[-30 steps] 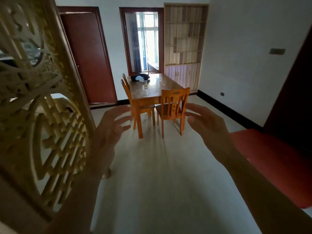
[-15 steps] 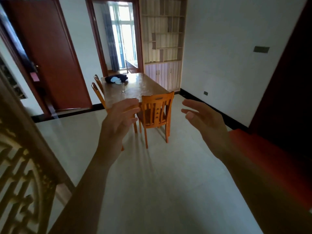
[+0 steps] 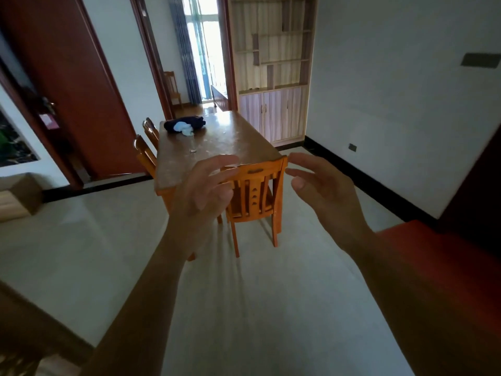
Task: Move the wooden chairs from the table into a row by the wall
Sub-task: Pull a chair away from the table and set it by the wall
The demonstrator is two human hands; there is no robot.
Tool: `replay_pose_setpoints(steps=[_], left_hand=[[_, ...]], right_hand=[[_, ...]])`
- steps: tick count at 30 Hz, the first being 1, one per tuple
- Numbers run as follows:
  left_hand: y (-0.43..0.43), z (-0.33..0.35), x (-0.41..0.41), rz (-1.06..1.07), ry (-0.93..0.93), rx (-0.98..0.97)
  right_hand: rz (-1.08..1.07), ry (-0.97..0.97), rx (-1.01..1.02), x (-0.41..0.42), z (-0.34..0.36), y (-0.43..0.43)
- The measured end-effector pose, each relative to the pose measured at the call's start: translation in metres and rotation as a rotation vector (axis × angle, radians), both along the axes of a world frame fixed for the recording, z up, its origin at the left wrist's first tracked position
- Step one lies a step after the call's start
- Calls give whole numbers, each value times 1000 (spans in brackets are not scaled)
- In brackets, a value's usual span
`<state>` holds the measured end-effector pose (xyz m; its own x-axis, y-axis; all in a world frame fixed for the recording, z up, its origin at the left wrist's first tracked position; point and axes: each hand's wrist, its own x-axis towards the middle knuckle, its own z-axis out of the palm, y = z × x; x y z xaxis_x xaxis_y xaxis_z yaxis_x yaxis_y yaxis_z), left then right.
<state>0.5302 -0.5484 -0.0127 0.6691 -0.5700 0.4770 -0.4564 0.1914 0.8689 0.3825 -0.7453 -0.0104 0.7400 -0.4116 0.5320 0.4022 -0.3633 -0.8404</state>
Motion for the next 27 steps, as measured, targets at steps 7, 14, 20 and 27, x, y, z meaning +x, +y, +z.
replay_pose_setpoints(steps=[7,14,20,27], left_hand=[[-80,-19,88,18,-117,-55],[-176,-47,239,65,-136,-112],[-262,-69,372,104,-128,114],[-348,-153,515,151,-284,730]], right_hand=[[85,44,40,119,-21,-95],[93,109,58,260,-43,-185],[36,215,32,372,-65,-269],[41,539,-242,510,-148,-373]])
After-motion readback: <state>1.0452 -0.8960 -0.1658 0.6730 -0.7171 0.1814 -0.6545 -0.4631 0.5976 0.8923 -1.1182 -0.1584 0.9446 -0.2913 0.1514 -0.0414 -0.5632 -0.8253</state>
